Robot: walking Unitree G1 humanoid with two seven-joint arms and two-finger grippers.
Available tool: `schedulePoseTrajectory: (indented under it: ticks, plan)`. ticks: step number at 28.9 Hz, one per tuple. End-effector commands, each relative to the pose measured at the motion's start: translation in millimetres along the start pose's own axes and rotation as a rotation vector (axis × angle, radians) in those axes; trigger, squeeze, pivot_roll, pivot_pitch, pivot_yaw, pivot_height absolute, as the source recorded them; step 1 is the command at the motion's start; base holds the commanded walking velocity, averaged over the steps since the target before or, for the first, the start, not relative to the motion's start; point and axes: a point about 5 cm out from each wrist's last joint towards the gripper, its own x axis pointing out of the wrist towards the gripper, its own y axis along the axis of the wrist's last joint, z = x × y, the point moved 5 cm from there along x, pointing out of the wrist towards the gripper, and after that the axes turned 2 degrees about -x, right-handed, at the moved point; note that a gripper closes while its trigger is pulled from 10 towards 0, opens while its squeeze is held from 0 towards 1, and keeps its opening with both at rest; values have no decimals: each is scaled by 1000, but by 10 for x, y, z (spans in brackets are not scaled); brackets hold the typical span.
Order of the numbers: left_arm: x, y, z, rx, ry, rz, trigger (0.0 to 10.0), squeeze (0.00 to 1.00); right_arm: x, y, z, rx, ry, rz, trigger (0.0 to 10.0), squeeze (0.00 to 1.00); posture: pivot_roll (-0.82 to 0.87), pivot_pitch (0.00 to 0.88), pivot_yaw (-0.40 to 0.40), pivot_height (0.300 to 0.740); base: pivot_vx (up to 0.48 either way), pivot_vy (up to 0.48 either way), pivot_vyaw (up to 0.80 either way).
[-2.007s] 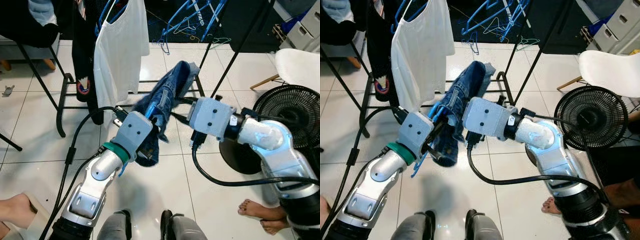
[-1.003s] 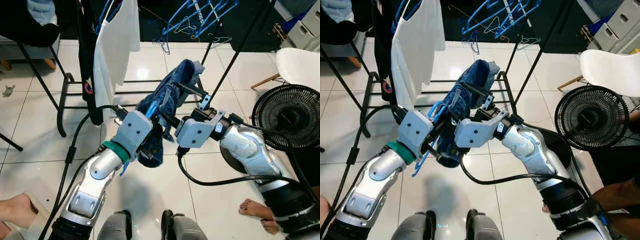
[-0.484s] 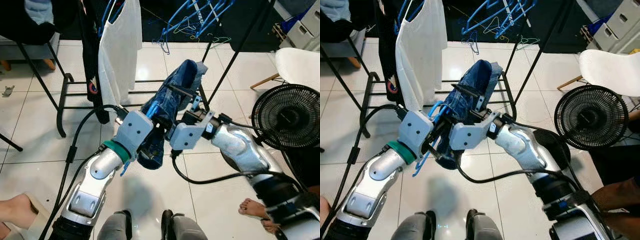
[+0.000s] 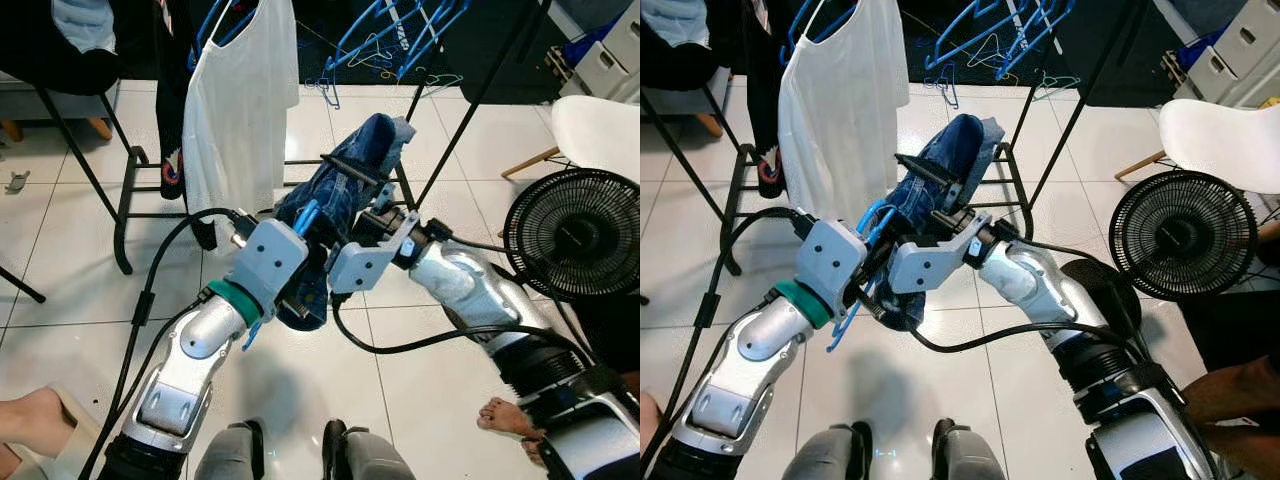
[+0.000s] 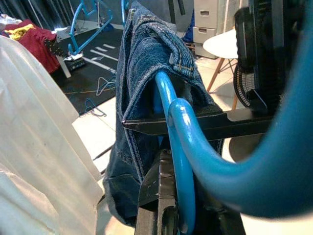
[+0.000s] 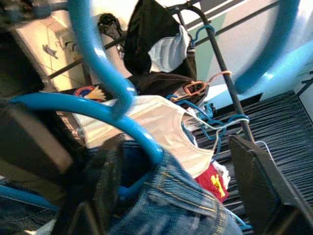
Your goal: Hang hanger
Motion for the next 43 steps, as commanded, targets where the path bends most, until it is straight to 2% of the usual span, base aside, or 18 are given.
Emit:
schedulePoseTrajectory:
  ticks: [1,6,22,29,33,34,43]
  plan:
    - [6,189,94,-7,-39,78,10000,0,-28,-38,-167,6,46,-13,0,0,59,124,-18,733,0,0,0]
    - [4,193,103,-8,-44,78,10000,0,-53,-113,-247,22,47,-36,0,0,58,127,-19,733,0,0,0]
    - [3,198,108,-8,-51,78,10000,0,-45,-201,-249,50,-11,-68,0,0,58,129,-22,733,0,0,0]
    - [-2,147,149,56,-88,54,10000,0,-82,-329,-146,92,-119,-147,0,0,55,125,-23,733,0,0,0]
    - [-2,140,158,65,-95,51,10000,0,-91,-346,-142,97,-131,-158,0,0,55,125,-23,733,0,0,0]
    - [-1,140,167,87,-102,55,10000,0,-123,-382,-102,102,-173,-182,0,0,50,123,-23,733,0,0,0]
    - [3,130,184,114,-109,55,10000,0,-193,-444,-52,116,-237,-221,0,0,50,120,-22,733,0,0,0]
